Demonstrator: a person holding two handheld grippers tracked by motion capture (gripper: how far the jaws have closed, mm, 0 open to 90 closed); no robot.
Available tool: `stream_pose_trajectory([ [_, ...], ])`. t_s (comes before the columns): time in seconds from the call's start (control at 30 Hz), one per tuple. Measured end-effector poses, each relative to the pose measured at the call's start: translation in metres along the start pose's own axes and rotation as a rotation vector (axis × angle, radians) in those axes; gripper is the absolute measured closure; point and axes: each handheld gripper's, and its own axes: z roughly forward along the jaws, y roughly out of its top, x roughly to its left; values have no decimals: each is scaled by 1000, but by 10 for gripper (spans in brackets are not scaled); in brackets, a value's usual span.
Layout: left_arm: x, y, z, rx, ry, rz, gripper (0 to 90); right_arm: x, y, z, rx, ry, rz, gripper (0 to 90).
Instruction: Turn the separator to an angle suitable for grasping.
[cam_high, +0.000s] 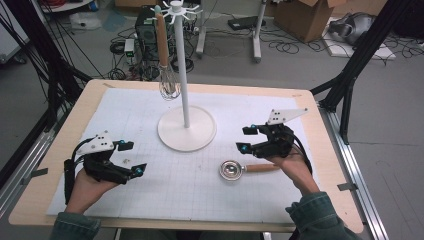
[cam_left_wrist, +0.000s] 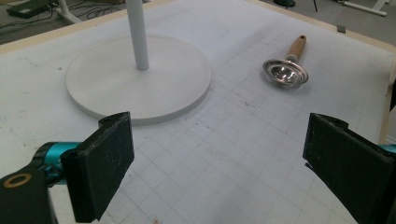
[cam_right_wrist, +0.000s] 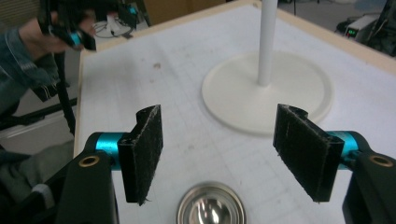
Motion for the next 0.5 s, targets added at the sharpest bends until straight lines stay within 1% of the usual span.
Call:
stream_pose_trajectory([
  [0.1,-1,1,2,1,3,-9,93,-2,-16,-1,28,-9,-5,325],
  [0.17,-2,2,5,4,5,-14,93,-4,-25,-2,34,-9,-4,325],
  [0.23,-2,3,7,7,3,-18,93,-7,-33,-2,65,-8,-7,328],
  [0.3,-3,4,9,13,5,-23,93,-9,-42,-2,81,-10,-16,348],
  [0.43,-4,6,14,16,5,-27,93,-15,-59,-1,114,-19,-19,372],
  [0.5,-5,6,16,20,6,-26,93,-18,-68,-1,140,-22,-20,382],
])
